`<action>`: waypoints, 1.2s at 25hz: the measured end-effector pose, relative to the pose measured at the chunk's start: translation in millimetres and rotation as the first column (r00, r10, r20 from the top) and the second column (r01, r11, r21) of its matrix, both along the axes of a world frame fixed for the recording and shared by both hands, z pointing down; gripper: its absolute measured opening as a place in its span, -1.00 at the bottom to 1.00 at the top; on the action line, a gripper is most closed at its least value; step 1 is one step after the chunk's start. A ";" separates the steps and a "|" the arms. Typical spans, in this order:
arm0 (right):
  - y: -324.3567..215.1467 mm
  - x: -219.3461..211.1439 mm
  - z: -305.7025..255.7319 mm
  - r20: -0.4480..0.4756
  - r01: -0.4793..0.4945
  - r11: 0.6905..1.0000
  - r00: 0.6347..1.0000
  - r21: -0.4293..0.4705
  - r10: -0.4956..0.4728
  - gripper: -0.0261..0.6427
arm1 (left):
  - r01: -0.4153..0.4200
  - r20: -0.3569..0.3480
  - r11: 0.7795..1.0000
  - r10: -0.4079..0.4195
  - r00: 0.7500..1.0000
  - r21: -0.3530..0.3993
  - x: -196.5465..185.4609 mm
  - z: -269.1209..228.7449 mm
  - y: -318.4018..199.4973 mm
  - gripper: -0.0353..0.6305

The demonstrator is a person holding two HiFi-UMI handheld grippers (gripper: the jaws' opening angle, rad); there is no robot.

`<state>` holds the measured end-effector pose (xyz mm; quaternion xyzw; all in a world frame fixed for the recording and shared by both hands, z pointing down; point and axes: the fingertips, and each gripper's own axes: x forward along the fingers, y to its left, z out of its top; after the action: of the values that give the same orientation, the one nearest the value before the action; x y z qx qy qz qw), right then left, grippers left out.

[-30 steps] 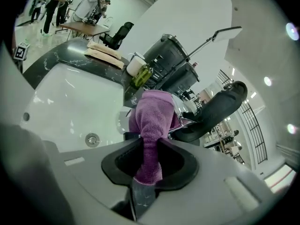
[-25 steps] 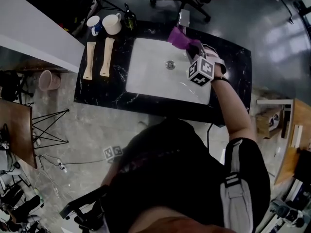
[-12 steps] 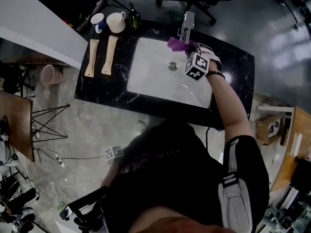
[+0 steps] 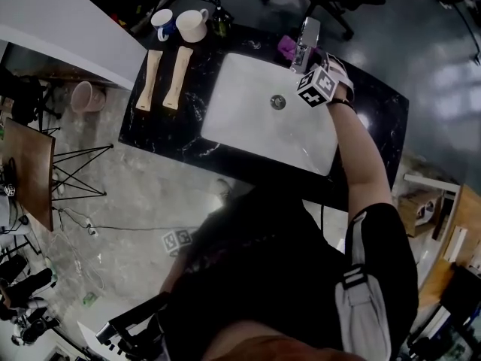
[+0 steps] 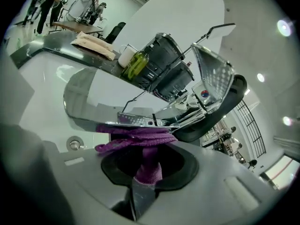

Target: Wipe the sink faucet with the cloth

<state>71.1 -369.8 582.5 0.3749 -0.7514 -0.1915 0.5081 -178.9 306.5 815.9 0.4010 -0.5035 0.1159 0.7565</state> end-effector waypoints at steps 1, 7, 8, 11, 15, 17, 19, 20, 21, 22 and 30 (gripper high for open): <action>-0.6 0.3 2.9 0.001 0.004 1.000 1.000 -0.003 -0.004 -0.63 | 0.004 0.003 1.000 -0.004 1.000 -0.003 1.0 0.7 0.8 -0.92; 0.0 5.5 38.9 -0.058 0.042 0.995 0.997 -0.095 -0.048 -0.63 | -0.032 -0.003 0.999 0.032 0.999 -0.032 10.4 -2.1 3.0 -0.92; -0.1 6.0 43.5 -0.076 0.053 0.993 0.995 -0.109 -0.061 -0.64 | -0.044 -0.005 0.999 0.043 0.999 -0.029 11.1 -1.8 1.4 -0.92; -1.2 3.6 46.3 -0.101 0.086 0.988 0.990 -0.127 -0.099 -0.64 | -0.051 -0.007 0.998 0.051 0.999 -0.024 11.9 2.4 -2.3 -0.92; -0.5 4.7 47.9 -0.122 0.096 0.986 0.986 -0.135 -0.113 -0.64 | -0.047 -0.008 0.999 0.047 0.999 -0.026 13.2 3.1 -6.3 -0.92; 0.9 3.8 46.1 -0.111 0.091 0.986 0.988 -0.137 -0.106 -0.64 | -0.056 -0.011 0.998 0.056 0.998 -0.023 11.7 3.4 -8.2 -0.92; 3.6 3.2 41.2 -0.094 0.086 0.989 0.991 -0.124 -0.098 -0.63 | -0.070 -0.008 0.997 0.070 0.998 -0.012 7.3 5.8 -10.5 -0.92; 5.5 3.0 37.1 -0.082 0.083 0.991 0.992 -0.109 -0.092 -0.63 | -0.077 -0.007 0.997 0.077 0.997 -0.007 5.0 7.1 -12.0 -0.92; 7.6 3.0 31.6 -0.067 0.077 0.993 0.994 -0.092 -0.084 -0.63 | -0.082 -0.009 0.997 0.082 0.997 -0.002 3.6 7.4 -13.5 -0.92; 10.2 3.0 24.7 -0.048 0.069 0.995 0.996 -0.075 -0.073 -0.63 | -0.087 -0.012 0.996 0.087 0.996 0.001 2.7 7.2 -15.0 -0.92; 58.8 4.6 -6.7 -0.035 0.081 0.996 0.996 -0.045 -0.082 -0.63 | -0.148 -0.022 0.989 0.149 0.989 0.030 -18.9 12.9 -30.0 -0.92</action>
<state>75.7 -311.0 575.8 0.3290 -0.7607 -0.2023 0.5217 -197.8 276.5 828.8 0.4496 -0.4646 0.1597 0.7460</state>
